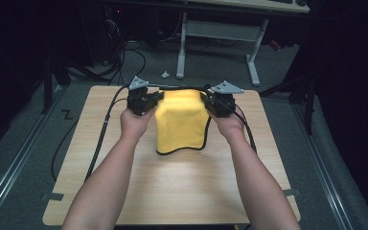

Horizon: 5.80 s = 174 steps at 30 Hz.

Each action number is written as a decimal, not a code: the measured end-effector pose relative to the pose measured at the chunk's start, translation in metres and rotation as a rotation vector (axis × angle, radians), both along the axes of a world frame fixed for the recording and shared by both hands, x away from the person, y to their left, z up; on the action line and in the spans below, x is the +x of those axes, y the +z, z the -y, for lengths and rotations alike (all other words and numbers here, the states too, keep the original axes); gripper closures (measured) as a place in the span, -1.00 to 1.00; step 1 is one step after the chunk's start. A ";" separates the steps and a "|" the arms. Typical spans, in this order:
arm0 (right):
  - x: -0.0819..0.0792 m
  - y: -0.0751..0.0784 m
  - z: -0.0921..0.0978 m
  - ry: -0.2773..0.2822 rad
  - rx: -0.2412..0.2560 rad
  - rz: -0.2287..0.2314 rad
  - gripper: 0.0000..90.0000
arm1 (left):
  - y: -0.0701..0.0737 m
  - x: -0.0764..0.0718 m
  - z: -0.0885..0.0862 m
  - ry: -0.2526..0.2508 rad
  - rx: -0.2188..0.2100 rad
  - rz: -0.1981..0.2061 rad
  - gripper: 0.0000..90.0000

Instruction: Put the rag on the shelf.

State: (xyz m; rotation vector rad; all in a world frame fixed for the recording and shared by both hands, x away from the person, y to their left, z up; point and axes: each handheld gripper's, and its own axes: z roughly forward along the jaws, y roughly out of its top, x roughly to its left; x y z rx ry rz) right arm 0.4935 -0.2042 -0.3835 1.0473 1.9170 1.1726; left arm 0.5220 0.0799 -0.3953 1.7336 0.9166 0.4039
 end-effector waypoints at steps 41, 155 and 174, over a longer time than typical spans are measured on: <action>0.003 -0.026 0.019 0.051 0.103 -0.082 0.81 | -0.045 -0.001 -0.007 -0.041 -0.061 -0.123 0.88; -0.083 -0.032 0.060 -0.053 -0.006 -0.007 0.05 | -0.063 -0.100 -0.093 0.044 0.004 -0.030 0.00; -0.206 -0.088 0.018 0.009 -0.049 -0.117 -0.10 | -0.116 -0.243 -0.044 -0.220 0.101 -0.151 -0.29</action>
